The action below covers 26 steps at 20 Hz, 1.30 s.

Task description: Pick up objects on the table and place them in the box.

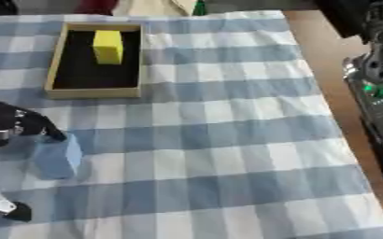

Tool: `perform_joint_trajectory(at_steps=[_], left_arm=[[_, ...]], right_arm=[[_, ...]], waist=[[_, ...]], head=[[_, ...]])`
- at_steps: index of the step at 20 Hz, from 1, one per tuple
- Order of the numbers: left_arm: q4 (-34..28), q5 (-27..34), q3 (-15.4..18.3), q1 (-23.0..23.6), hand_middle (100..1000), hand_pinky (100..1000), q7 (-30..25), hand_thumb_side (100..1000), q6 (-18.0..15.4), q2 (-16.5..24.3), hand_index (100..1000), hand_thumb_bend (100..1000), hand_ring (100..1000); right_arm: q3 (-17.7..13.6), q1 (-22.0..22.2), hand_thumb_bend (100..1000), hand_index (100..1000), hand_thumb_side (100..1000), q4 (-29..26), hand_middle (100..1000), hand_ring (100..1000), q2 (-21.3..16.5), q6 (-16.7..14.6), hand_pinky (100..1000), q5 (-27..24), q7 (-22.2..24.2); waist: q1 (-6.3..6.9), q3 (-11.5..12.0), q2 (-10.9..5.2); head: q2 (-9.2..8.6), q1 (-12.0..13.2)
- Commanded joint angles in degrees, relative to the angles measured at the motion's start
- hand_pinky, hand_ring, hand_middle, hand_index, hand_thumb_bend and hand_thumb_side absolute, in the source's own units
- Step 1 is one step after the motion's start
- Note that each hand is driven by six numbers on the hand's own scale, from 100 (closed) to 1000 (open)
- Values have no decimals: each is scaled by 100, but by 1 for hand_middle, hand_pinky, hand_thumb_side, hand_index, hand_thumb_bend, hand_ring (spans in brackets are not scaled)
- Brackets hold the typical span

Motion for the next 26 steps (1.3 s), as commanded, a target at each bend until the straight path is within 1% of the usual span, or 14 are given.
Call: perform_joint_trajectory(at_steps=[1,5,7,11,15,21,26], left_arm=[[47,-88,37,-40,808,935,-21,603,-81,31,926,684,906],[-405,260,290,-59,801,928,64,624,105,55,922,650,895],[-606,226,392,-67,804,930,89,627,178,108,922,655,899],[-772,5,483,-49,804,931,119,627,175,156,919,658,900],[-654,-162,443,-27,814,944,12,617,101,191,923,678,914],[-260,-658,377,-56,824,953,56,611,-65,148,926,683,925],[-6,-723,344,-36,826,954,138,610,-133,102,928,683,928]], right_arm=[[-68,-37,100,671,727,-113,628,783,-108,30,864,9,7],[-91,12,100,670,730,-113,627,783,-114,63,865,21,-1],[-89,17,100,670,730,-113,627,783,-115,64,865,21,4],[-91,26,100,670,733,-113,627,783,-114,72,865,26,14],[-88,24,100,670,736,-113,627,781,-104,82,865,25,36],[-94,45,100,671,741,-113,621,776,-94,95,866,24,43],[-80,-15,100,670,745,-113,620,777,-53,137,867,26,94]], waist=[[12,-2,-123],[19,18,-119],[20,22,-120],[10,22,-123],[9,15,-125],[26,7,-128],[44,-4,-129]], head=[[-8,16],[3,-4],[0,-7],[3,-18],[-5,-17],[-21,-32],[-27,-36]])
